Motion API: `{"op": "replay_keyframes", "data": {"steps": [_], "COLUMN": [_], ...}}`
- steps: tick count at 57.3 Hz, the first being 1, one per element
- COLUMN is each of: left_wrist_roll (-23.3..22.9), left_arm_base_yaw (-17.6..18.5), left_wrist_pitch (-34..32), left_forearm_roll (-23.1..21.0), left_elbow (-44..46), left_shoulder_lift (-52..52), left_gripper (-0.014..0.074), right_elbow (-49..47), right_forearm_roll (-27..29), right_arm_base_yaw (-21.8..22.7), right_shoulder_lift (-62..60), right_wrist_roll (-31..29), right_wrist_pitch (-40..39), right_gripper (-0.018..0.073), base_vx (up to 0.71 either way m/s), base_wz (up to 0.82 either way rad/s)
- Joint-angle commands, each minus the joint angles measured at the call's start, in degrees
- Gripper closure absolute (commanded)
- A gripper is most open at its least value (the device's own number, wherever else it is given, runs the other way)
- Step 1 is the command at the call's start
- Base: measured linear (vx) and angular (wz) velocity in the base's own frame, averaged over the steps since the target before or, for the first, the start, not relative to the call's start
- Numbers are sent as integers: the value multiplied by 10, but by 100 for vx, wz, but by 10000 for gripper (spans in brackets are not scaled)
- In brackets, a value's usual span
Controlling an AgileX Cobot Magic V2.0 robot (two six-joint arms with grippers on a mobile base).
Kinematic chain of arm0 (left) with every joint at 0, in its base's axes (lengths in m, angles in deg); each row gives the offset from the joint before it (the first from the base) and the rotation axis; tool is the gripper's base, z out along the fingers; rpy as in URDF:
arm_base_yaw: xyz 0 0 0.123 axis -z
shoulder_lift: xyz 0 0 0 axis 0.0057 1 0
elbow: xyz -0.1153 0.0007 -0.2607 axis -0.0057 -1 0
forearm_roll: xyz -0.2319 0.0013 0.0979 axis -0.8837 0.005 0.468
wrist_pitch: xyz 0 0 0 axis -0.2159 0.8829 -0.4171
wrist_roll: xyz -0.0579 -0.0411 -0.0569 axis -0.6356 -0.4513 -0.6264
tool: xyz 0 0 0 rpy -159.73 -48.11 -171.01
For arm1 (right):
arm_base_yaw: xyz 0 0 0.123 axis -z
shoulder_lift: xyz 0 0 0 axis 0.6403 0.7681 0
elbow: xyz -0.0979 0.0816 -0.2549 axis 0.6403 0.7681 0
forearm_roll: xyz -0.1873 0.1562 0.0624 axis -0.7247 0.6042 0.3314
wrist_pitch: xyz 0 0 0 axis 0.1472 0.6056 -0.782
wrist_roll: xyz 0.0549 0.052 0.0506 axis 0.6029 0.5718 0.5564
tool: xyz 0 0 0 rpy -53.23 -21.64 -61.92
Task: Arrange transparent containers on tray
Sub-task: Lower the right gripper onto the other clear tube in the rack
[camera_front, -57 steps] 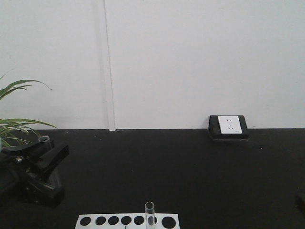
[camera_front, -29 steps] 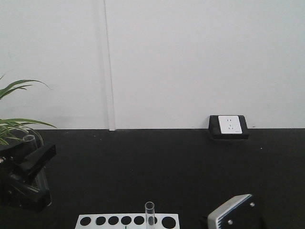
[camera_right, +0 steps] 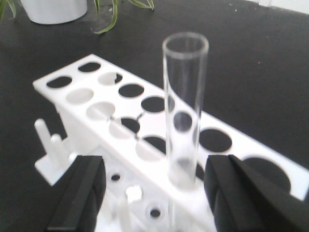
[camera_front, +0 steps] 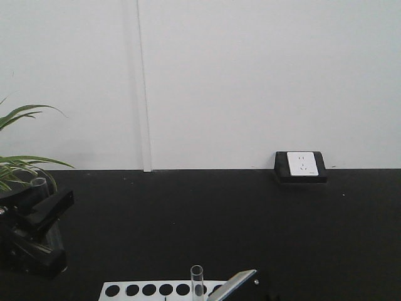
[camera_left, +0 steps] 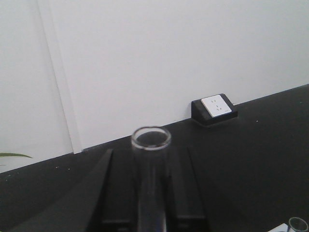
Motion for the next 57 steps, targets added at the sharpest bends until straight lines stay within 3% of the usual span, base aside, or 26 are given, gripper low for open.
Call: {"op": "replay_keyframes", "data": {"steps": [1,15,42,57], "left_wrist_roll": [-1,-1,-1,-1], "left_arm_base_yaw": [2,2,2,2], "left_wrist_pitch": [-46,-46,-46,-46], "left_forearm_roll": [-7,-7,-7,-7], "left_elbow": [20,20,20,20], "left_shoulder_lift": [-8,-8,-8,-8], "left_gripper": [496,496,496,496], "right_elbow": [-35,-60,-103,-103], "right_forearm_roll": [28,105,105,105], "right_arm_base_yaw": [0,1,1,0], "right_shoulder_lift": [-10,-8,42,33], "right_wrist_roll": [-23,-86,-79,-39], "right_wrist_pitch": [-54,-53,-78,-12], "right_gripper": [46,47,47,47], "base_vx": [0,0,0,0], "base_wz": [0,0,0,0]}}
